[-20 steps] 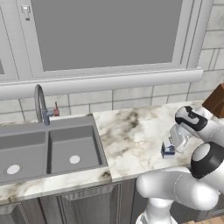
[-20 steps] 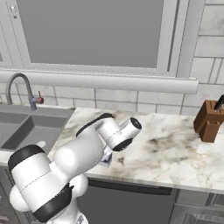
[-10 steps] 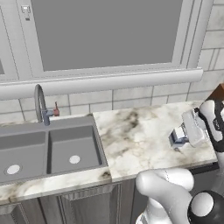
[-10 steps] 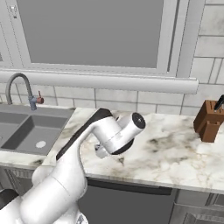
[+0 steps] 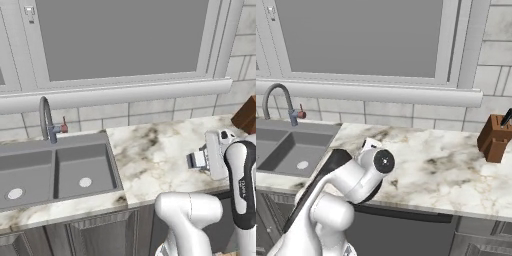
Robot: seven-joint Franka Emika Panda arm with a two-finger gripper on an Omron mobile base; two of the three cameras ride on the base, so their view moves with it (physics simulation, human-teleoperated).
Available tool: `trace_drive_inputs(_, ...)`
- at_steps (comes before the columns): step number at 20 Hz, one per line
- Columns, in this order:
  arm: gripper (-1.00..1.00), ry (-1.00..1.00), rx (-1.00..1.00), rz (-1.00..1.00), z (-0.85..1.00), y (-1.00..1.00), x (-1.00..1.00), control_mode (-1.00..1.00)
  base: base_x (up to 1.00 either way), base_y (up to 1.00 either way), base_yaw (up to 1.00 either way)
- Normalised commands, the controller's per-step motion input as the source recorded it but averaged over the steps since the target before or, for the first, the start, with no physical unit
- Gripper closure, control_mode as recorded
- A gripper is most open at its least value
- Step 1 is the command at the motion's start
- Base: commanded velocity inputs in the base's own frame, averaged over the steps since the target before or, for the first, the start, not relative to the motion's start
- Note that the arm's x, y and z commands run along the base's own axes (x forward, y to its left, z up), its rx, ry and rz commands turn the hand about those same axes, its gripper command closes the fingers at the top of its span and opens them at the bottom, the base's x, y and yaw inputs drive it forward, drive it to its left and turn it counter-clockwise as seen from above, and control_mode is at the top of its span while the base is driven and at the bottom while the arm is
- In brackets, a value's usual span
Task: Gather the eggs and milk located in the vicinity of the sink area and place them right next to the bowl.
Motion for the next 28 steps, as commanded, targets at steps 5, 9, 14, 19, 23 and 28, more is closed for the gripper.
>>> trace_drive_inputs(5, 1.0, -0.11, -0.03, 0.01, 0.0, 0.25, -0.03, 1.0, 0.01, 0.03, 0.0)
trace_drive_inputs(9, 1.0, 0.0, 0.0, 0.0, 0.0, 0.0, 0.0, 1.0, -0.04, 0.0, 0.0)
trace_drive_inputs(14, 1.0, 0.0, 0.0, 0.0, 0.0, 0.0, 0.0, 1.0, -0.72, 0.0, 0.04)
trace_drive_inputs(19, 1.0, 0.0, 0.0, 0.0, 0.0, 0.0, 0.0, 1.0, -0.99, 0.0, 0.07)
trace_drive_inputs(23, 1.0, 0.0, 0.0, 0.0, 0.0, 0.0, 0.0, 1.0, -0.53, 0.21, 0.09)
trace_drive_inputs(28, 1.0, 0.0, 0.0, 0.0, 0.0, 0.0, 0.0, 1.0, -0.13, 0.84, 0.06)
